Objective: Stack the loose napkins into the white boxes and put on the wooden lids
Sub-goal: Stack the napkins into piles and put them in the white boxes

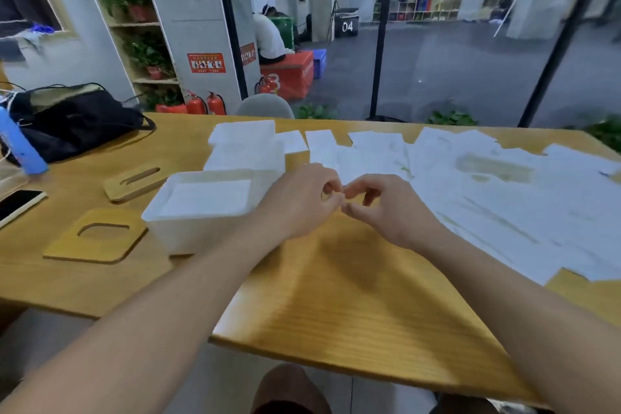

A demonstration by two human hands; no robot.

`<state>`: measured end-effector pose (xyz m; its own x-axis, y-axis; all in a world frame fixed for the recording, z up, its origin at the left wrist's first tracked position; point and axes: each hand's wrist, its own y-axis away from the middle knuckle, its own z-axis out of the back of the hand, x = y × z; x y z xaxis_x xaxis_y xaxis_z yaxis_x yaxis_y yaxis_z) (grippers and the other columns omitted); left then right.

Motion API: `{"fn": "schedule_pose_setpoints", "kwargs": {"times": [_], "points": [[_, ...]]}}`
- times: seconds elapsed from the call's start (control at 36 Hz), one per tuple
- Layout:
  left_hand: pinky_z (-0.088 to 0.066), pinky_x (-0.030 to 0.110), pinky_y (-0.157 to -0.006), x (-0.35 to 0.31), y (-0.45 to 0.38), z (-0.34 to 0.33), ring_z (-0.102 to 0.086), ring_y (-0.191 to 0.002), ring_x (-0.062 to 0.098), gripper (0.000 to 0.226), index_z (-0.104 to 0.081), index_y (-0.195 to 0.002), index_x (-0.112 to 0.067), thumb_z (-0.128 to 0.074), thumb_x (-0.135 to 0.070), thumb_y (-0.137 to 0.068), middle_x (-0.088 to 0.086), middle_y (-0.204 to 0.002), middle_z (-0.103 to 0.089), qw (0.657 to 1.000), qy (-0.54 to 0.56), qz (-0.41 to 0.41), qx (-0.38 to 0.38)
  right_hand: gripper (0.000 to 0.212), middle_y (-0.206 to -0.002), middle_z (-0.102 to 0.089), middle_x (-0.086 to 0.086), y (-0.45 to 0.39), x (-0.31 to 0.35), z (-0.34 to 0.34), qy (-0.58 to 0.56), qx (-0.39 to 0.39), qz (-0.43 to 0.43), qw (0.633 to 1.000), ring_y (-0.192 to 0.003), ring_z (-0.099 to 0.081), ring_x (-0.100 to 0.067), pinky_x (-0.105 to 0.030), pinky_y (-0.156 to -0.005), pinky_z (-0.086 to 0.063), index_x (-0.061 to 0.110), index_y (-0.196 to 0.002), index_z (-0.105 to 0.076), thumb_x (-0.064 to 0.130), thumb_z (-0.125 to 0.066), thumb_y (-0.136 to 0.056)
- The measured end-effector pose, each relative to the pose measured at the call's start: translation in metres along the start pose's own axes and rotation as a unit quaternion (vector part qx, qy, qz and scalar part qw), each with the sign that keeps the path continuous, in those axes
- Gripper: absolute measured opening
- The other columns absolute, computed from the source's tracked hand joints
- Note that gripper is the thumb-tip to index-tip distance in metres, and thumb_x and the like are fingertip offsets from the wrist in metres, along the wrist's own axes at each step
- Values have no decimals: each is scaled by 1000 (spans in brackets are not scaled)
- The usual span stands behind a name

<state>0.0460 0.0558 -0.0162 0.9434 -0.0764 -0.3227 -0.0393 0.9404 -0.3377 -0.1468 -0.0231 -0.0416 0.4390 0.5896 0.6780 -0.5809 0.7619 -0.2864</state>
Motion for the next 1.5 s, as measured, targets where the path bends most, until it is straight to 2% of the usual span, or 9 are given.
{"fn": "schedule_pose_setpoints", "kwargs": {"times": [0.19,0.42,0.67,0.75,0.83,1.06,1.25,1.39,1.5], "points": [[-55,37,-91,-2,-26,-72,-61,-99,6,14,-71,-114,-36,-64,-42,-103,-18,-108,-66,996,71,40,24,19,-102,-71,23,14,-59,15,40,-25,-55,997,-89,-64,0,-15,-81,-47,31,-109,-78,38,-83,-92],[-45,27,-96,10,-59,-101,-57,-118,7,20,-72,-124,-31,-66,-37,-106,-16,-122,-63,996,76,45,-18,40,-128,-71,12,-16,-79,14,210,1,-16,978,-118,-54,-20,-40,-104,-38,31,-132,-69,52,-68,-99],[-43,35,-115,20,-85,-117,-42,-141,8,51,-62,-148,-35,-75,-45,-99,-17,-143,-62,997,76,31,-16,36,-98,-58,23,-10,-71,19,230,70,38,970,-107,-37,-10,-34,-104,-30,38,-134,-67,57,-54,-106],[-44,36,-113,19,-91,-121,-41,-141,8,52,-62,-147,-37,-72,-50,-99,-19,-142,-62,998,60,21,-16,29,-90,-48,27,-3,-66,18,209,81,55,973,-99,-29,-3,-21,-96,-22,38,-130,-69,50,-59,-106],[-45,39,-114,24,-96,-126,-41,-139,7,46,-65,-145,-35,-66,-52,-102,-21,-137,-66,998,69,9,3,20,-100,-67,20,-2,-71,19,181,70,60,979,-103,-41,-3,-26,-104,-32,41,-120,-74,45,-65,-103],[-35,22,-105,30,-83,-112,-42,-126,7,21,-78,-122,-37,-73,-39,-102,-23,-123,-63,995,92,-32,11,15,-98,-72,17,7,-77,28,84,105,21,991,-92,-67,-3,-31,-85,-56,48,-108,-78,41,-77,-95],[-46,31,-101,28,-72,-107,-51,-115,4,16,-80,-115,-45,-71,-38,-105,-22,-109,-61,982,151,-65,92,14,-120,-71,26,3,-84,24,84,64,81,991,-122,-56,-1,-16,-100,-43,35,-113,-79,31,-74,-101],[-49,26,-89,31,-64,-97,-60,-104,4,17,-78,-115,-48,-76,-47,-99,-18,-104,-63,977,166,-56,118,16,-122,-65,26,1,-92,26,122,65,56,989,-121,-52,0,-24,-101,-45,35,-116,-76,37,-72,-101],[-52,26,-85,33,-64,-96,-62,-100,5,14,-79,-107,-44,-81,-48,-94,-19,-99,-65,983,160,-50,77,13,-125,-63,25,3,-89,18,123,86,65,986,-122,-51,2,-5,-105,-29,35,-112,-77,34,-68,-103]]}}
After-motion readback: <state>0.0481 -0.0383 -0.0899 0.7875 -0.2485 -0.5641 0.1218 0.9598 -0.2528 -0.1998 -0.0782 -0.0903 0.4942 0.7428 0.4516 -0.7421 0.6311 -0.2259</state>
